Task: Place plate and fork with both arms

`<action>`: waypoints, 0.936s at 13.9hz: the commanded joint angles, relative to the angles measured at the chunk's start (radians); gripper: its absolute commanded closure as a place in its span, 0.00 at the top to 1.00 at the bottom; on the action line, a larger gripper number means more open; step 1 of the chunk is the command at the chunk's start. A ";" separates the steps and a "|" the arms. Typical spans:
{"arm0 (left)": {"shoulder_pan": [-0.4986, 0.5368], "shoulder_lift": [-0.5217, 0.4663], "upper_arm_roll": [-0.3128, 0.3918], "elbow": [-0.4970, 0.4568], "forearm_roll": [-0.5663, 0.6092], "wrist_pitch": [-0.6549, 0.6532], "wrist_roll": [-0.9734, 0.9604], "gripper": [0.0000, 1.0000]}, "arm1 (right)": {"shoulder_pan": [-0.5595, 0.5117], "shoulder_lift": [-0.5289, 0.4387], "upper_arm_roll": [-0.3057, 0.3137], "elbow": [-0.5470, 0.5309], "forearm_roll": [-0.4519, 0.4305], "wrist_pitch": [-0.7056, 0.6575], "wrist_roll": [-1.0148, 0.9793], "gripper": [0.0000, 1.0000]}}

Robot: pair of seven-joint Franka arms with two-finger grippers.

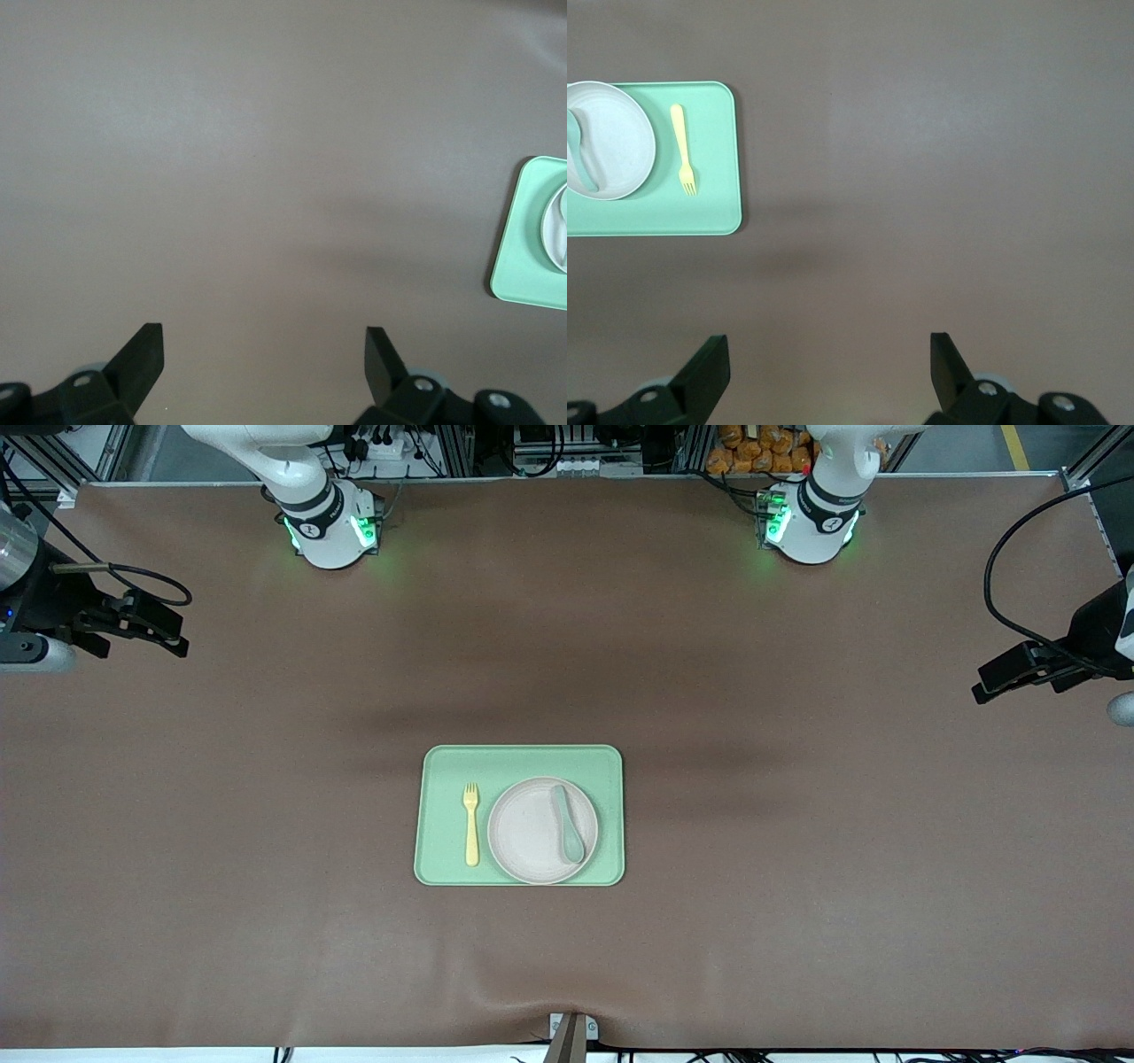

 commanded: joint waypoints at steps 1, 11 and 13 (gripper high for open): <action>0.003 -0.006 -0.004 0.003 0.013 0.004 0.026 1.00 | -0.015 0.000 0.010 0.013 0.012 -0.012 -0.011 1.00; 0.001 -0.008 -0.006 0.000 0.014 0.003 0.041 1.00 | -0.015 0.000 0.010 0.012 0.012 -0.009 -0.012 1.00; -0.001 -0.008 -0.006 0.000 0.014 0.003 0.044 1.00 | -0.015 0.002 0.010 0.012 0.012 -0.007 -0.012 1.00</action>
